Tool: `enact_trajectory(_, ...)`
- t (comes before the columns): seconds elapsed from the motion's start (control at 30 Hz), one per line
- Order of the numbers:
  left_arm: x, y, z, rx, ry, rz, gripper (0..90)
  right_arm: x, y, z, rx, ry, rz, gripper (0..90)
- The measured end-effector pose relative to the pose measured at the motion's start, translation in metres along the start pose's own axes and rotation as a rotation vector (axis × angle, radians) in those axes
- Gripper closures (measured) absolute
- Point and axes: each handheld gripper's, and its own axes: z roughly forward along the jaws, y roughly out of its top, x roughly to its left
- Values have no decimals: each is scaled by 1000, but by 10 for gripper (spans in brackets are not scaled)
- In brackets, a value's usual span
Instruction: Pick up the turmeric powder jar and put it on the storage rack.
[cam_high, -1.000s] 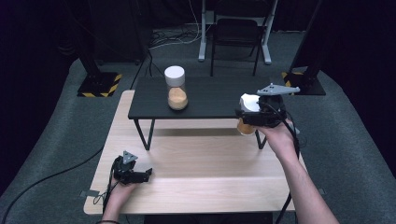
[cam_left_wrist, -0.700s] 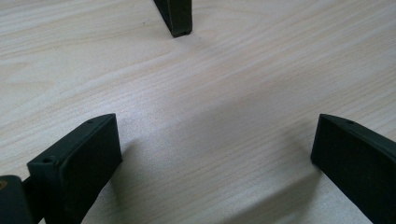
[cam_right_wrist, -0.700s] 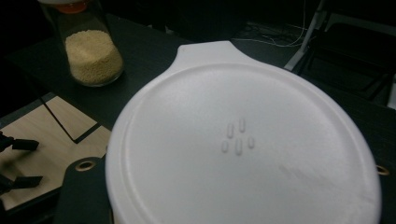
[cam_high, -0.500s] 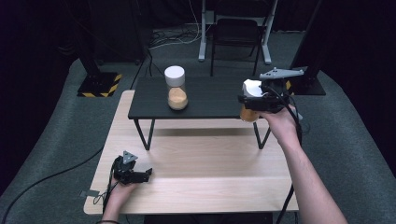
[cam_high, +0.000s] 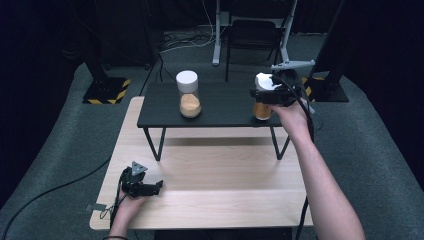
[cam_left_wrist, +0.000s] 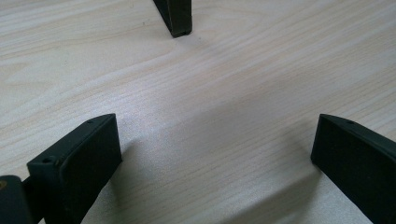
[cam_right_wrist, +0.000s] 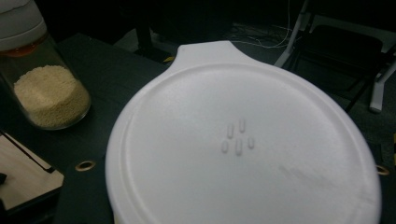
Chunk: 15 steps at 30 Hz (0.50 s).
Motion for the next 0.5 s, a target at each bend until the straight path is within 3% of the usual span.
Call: enact_trajectory(0.5,0,0,0,0,-1,-1,11,2,12,32,15,-9,30,297)
